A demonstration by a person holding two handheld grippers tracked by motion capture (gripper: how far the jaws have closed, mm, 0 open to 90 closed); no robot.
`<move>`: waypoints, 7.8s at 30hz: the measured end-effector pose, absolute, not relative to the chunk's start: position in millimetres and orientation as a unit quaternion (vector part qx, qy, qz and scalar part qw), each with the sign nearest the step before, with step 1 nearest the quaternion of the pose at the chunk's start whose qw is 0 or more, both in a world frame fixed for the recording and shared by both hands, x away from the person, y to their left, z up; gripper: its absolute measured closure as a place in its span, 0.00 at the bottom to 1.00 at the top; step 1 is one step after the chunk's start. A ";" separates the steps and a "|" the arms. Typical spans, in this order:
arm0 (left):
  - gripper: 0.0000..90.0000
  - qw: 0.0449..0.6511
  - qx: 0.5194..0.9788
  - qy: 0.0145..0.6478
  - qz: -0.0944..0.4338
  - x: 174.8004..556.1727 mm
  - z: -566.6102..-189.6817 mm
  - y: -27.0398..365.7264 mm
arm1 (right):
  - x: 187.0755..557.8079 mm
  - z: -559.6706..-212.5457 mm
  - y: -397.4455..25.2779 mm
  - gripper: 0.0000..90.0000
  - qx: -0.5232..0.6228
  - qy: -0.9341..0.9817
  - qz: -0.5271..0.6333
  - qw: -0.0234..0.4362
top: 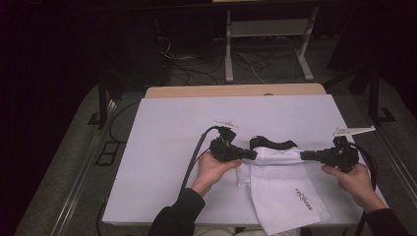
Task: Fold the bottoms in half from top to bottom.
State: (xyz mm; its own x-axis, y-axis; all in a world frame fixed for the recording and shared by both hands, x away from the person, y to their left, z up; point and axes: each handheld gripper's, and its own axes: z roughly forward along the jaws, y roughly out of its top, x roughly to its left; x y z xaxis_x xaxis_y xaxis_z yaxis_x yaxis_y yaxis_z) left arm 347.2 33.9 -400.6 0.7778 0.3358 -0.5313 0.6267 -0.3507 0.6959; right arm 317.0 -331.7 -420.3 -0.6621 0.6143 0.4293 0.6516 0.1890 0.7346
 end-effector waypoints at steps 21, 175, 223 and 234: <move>0.99 0.490 0.801 0.293 -0.179 309.5 -404.8 31.1 | 293.3 -415.4 -338.6 0.99 -0.395 -0.780 -0.484 0.040; 0.46 0.512 0.807 0.283 -0.077 283.3 -424.0 23.9 | 240.1 -431.4 -323.3 0.97 -0.255 -0.859 -0.404 0.183; 0.02 0.531 0.785 0.312 -0.067 323.0 -428.0 38.9 | 307.5 -418.6 -281.9 0.99 -0.306 -0.841 -0.429 0.124; 0.02 0.534 0.782 0.316 -0.064 324.7 -430.4 36.6 | 302.2 -432.8 -248.8 0.99 -0.261 -0.870 -0.379 0.175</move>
State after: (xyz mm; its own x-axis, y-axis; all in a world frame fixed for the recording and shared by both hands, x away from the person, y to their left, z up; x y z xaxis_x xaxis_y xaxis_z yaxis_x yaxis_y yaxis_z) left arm 324.7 36.6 -430.4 0.7915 0.4263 -0.4379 0.5631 -0.2302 0.7937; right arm 302.2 -248.8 -432.8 -0.8020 0.3217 0.5033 0.5876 0.5762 0.5681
